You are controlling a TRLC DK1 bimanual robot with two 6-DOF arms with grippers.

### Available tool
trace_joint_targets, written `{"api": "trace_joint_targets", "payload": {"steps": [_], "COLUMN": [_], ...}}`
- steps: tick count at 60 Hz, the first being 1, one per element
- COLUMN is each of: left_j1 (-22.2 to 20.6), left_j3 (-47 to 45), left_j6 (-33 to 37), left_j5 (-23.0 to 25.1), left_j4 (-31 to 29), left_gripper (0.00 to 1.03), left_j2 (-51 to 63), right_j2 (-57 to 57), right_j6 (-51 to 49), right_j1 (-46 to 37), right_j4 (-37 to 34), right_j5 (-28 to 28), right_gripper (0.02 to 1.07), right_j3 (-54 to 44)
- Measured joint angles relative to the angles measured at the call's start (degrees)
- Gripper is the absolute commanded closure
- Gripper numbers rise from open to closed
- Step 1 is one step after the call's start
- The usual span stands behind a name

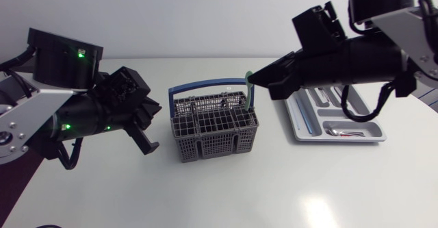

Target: Unload the cutlery basket into the drawer organizer.

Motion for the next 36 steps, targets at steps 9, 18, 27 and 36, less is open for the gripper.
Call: {"api": "trace_joint_targets", "payload": {"steps": [9,18,27,36], "left_j1": [-0.74,-0.74,-0.74,-0.85], "left_j3": [0.0,0.0,0.0,0.0], "left_j6": [-0.13,-0.13,-0.15,-0.15], "left_j5": [0.0,0.0,-0.02,-0.02], "left_j4": [-0.09,-0.09,-0.09,-0.07], "left_gripper": [0.84,0.84,0.84,0.84], "left_j2": [0.0,0.0,0.0,0.0], "right_j2": [-3.65,-7.21,-8.9,-8.0], "right_j6": [-0.5,-4.7,-12.24,-20.26], "right_j1": [-4.52,-12.26,-22.69,-32.65], "right_j4": [-3.19,-6.64,-7.67,-5.68], "right_j5": [-0.24,0.24,0.46,0.81], "right_gripper": [1.01,1.01,1.01,1.01], "right_j3": [-0.26,-2.78,-7.67,-12.61]}}
